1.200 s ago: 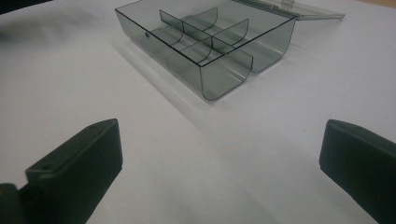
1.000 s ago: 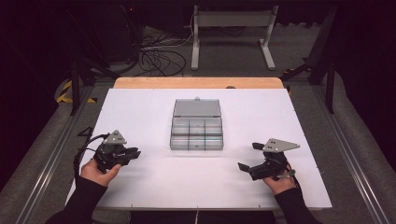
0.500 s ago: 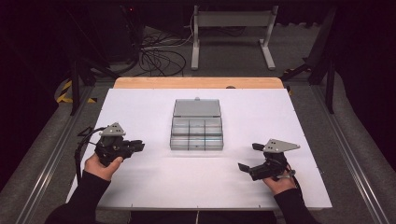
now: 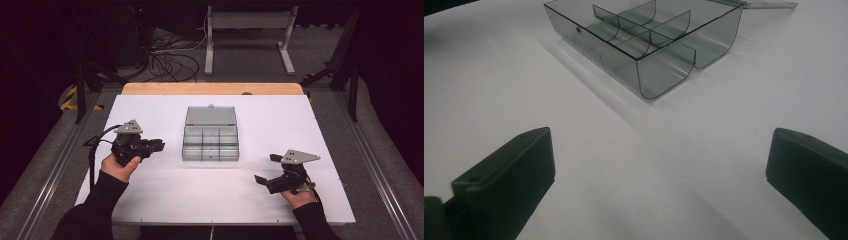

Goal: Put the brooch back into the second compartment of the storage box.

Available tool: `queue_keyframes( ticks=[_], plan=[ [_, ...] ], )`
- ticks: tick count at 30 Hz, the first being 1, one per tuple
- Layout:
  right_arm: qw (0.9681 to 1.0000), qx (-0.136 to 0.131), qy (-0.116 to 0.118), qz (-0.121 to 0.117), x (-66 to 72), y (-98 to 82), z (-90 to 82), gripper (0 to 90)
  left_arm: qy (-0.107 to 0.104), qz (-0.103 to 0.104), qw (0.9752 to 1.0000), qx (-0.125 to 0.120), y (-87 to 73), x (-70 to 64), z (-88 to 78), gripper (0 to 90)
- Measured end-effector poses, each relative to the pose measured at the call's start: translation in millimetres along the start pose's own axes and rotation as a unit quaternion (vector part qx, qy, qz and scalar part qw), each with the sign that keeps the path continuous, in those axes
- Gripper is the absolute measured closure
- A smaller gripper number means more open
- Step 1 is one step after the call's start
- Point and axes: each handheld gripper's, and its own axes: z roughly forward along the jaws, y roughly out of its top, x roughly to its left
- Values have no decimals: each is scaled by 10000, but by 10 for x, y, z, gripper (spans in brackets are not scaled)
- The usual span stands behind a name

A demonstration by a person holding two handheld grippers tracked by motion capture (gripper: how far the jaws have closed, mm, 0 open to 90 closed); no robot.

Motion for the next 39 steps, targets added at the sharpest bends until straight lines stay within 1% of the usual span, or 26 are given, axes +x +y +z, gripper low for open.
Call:
queue_keyframes(
  ticks=[4, 5, 6, 7, 8, 9, 10, 11, 12, 15, 16, 21, 22, 23, 24, 25, 28, 29, 30, 31, 33, 34, 39],
  plan=[
    [10000, 27, -4, -17, 12, -2, 9, 0, 8, 83, 10000, 7, 83, -19, 36, 775],
    [10000, 31, -5, -22, 15, -2, 10, 0, 27, 159, 9999, 11, 107, -12, 44, 775],
    [10000, 35, -5, -26, 18, -3, 11, 0, -17, 94, 10000, -7, 125, -22, 56, 775],
    [10000, 47, -13, -30, 20, -3, 13, 0, -10, 93, 10000, -13, 146, -21, 64, 775],
    [10000, 58, -15, -34, 21, -2, 16, 0, 19, 153, 9999, 6, 171, -18, 70, 775],
    [10000, 60, -10, -36, 23, -3, 18, 0, -20, 137, 9999, 2, 192, -24, 83, 775],
    [10000, 65, -12, -38, 25, -2, 19, 0, -10, 116, 9999, 5, 215, -34, 93, 775],
    [10000, 66, -15, -38, 26, -3, 20, 0, -10, 159, 9999, -10, 239, -34, 107, 775],
    [10000, 71, -18, -37, 26, -3, 21, 0, -18, 144, 9999, -7, 262, -45, 120, 775],
    [10000, 73, -20, -41, 28, -3, 22, 0, -2, 266, 9996, 5, 343, -54, 167, 775],
    [10000, 76, -19, -42, 28, -3, 23, 0, -14, 244, 9997, 11, 360, -62, 180, 775],
    [10000, 76, -16, -45, 28, -3, 23, 0, -38, 297, 9995, 39, 466, -95, 274, 775],
    [10000, 76, -13, -46, 28, -4, 23, 0, -33, 362, 9993, 39, 488, -91, 293, 775],
    [10000, 78, -12, -47, 28, -4, 23, 0, -57, 349, 9994, 55, 509, -101, 315, 775],
    [10000, 78, -9, -48, 28, -4, 23, 0, -49, 394, 9992, 39, 528, -98, 333, 775],
    [10000, 78, -8, -49, 29, -4, 23, 0, -70, 347, 9994, 44, 543, -110, 350, 775],
    [10000, 77, 2, -52, 29, -4, 23, 0, -84, 371, 9993, 36, 583, -115, 396, 775],
    [10000, 76, 5, -52, 28, -4, 23, 0, -116, 349, 9993, 44, 598, -116, 423, 775],
    [10000, 75, 11, -50, 28, -4, 22, 0, -124, 377, 9992, 48, 611, -110, 443, 775],
    [10000, 75, 10, -51, 28, -5, 22, 0, -137, 338, 9993, 52, 620, -114, 461, 775],
    [10000, 75, 13, -53, 28, -5, 23, 0, -143, 333, 9993, 57, 640, -113, 493, 775],
    [10000, 75, 15, -53, 28, -5, 23, 0, -140, 371, 9992, 67, 653, -110, 508, 775],
    [10000, 78, 17, -57, 28, -5, 23, 0, -136, 388, 9991, 96, 710, -125, 585, 775]
  ],
)
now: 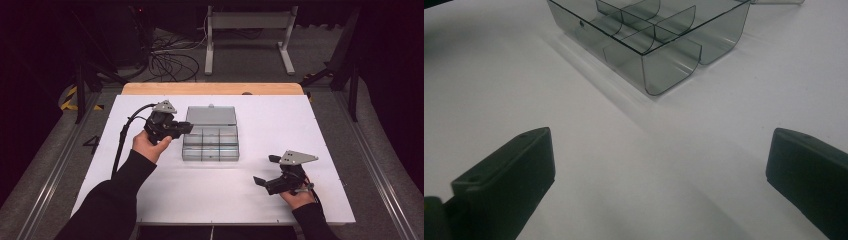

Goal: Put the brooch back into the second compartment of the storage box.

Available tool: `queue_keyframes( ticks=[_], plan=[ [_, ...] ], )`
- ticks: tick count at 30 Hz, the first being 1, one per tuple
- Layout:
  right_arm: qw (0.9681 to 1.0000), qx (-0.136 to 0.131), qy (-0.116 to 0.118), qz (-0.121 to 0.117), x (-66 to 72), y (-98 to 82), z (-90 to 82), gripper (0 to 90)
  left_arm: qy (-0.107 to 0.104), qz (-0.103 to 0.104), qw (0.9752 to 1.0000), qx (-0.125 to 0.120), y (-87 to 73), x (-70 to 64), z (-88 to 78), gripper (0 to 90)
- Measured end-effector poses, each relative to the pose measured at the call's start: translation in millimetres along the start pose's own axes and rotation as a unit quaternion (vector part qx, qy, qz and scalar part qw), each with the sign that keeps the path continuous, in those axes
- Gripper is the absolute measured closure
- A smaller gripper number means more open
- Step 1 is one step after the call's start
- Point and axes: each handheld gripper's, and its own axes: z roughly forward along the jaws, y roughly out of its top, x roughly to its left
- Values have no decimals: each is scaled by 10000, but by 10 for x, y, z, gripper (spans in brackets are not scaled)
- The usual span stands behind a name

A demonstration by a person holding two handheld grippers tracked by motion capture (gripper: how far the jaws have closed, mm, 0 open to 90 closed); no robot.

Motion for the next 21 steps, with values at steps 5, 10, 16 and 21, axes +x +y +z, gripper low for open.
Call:
queue_keyframes(
  ticks=[5, 10, 16, 21],
  plan=[
    [10000, 1, 4, -3, -1, 0, 1, 0, -10, -6, 10000, 34, 35, 14, 70, 775],
    [10000, 3, 11, -6, 0, -1, 1, 0, -11, 26, 10000, 42, 69, 1, 131, 775],
    [10000, -1, 20, -6, 0, -1, 1, 0, 86, 87, 9999, 28, 81, -11, 219, 773],
    [10000, 3, 25, -6, 0, -1, 2, 0, 107, 137, 9998, 59, 74, -8, 328, 773]
  ],
)
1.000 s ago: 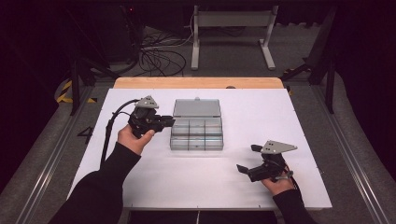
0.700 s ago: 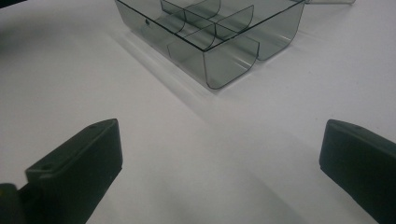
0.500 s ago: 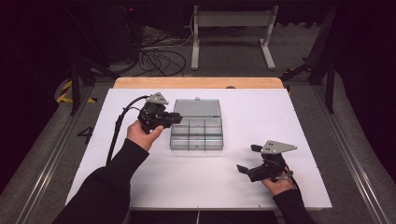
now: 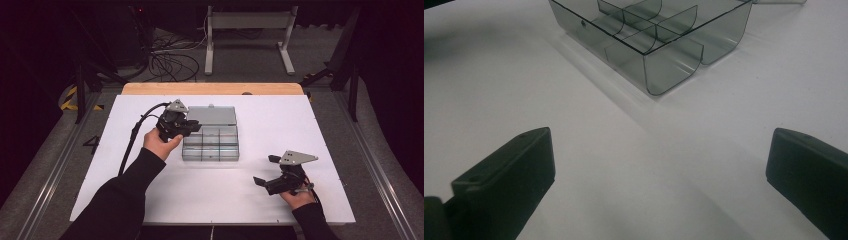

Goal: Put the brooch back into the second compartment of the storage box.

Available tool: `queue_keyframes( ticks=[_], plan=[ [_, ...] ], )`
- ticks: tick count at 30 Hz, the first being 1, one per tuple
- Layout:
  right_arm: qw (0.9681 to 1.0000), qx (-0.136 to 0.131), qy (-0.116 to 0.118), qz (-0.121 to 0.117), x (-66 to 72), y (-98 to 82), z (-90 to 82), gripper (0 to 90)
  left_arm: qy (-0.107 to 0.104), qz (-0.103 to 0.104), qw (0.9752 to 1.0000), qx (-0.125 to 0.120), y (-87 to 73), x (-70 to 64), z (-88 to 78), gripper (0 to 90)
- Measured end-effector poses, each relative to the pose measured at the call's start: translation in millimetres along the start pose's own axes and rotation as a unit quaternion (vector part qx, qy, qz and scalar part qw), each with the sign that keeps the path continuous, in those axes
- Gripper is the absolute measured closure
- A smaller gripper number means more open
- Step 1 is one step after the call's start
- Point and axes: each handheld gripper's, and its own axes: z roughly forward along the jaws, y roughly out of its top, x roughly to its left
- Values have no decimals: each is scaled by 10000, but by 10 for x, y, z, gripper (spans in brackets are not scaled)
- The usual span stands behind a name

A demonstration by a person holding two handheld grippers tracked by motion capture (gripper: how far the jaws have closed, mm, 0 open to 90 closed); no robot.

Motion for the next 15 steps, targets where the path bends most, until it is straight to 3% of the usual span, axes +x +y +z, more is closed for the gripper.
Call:
queue_keyframes(
  ticks=[2, 9, 15],
  plan=[
    [10000, 0, 1, -1, 0, 0, 0, 0, -14, 26, 10000, -15, -6, 20, 61, 773],
    [10000, -1, 17, -5, 2, 0, 1, 0, -346, -356, 9988, 5, -42, 93, 263, 772],
    [10000, 1, 31, -3, 1, -1, 1, 0, -367, -482, 9981, 110, -82, 142, 432, 772]
  ],
)
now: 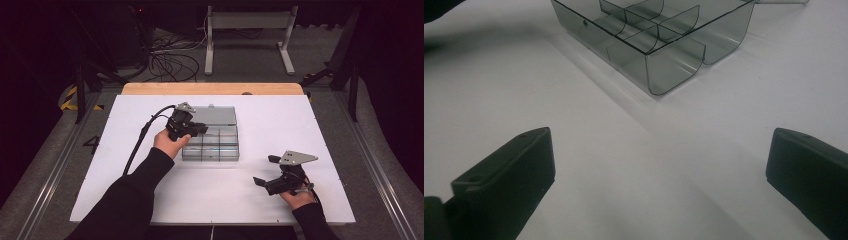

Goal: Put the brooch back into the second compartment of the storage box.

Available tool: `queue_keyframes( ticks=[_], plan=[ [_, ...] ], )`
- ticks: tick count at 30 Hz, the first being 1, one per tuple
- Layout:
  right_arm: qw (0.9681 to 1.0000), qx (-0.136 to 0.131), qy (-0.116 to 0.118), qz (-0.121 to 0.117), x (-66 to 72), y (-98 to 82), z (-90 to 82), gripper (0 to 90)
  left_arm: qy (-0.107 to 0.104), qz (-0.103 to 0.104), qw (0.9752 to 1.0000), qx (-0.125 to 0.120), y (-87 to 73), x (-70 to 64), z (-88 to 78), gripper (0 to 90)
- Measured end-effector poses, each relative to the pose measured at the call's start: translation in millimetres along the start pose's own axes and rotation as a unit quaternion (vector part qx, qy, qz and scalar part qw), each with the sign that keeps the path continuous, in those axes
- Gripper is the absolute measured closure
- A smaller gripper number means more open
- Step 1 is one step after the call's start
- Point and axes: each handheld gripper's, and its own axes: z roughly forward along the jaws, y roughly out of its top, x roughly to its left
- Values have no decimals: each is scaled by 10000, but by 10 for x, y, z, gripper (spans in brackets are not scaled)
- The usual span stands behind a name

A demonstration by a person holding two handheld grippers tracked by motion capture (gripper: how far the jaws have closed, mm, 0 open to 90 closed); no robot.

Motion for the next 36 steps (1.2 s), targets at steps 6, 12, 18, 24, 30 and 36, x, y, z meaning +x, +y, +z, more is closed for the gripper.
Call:
queue_keyframes(
  ticks=[6, 12, 18, 24, 30, 36],
  plan=[
    [10000, 0, 12, 1, 0, 0, 1, 0, -20, -145, 9999, 2, -31, 30, 113, 771],
    [10000, 0, 18, 3, 0, -1, 1, 0, 59, -156, 9998, 84, -51, 43, 199, 770],
    [10000, 3, 23, 9, -2, -1, 2, 0, 86, -203, 9996, 148, -72, 59, 291, 769],
    [10000, 3, 27, 13, -2, -2, 3, 0, 54, -216, 9995, 227, -91, 64, 358, 769],
    [10000, 8, 25, 11, -3, -2, 4, 0, 41, -258, 9993, 272, -98, 56, 386, 769],
    [10000, 8, 48, 7, -3, -2, 5, 0, 49, -253, 9993, 289, -97, 55, 389, 768]
  ],
)
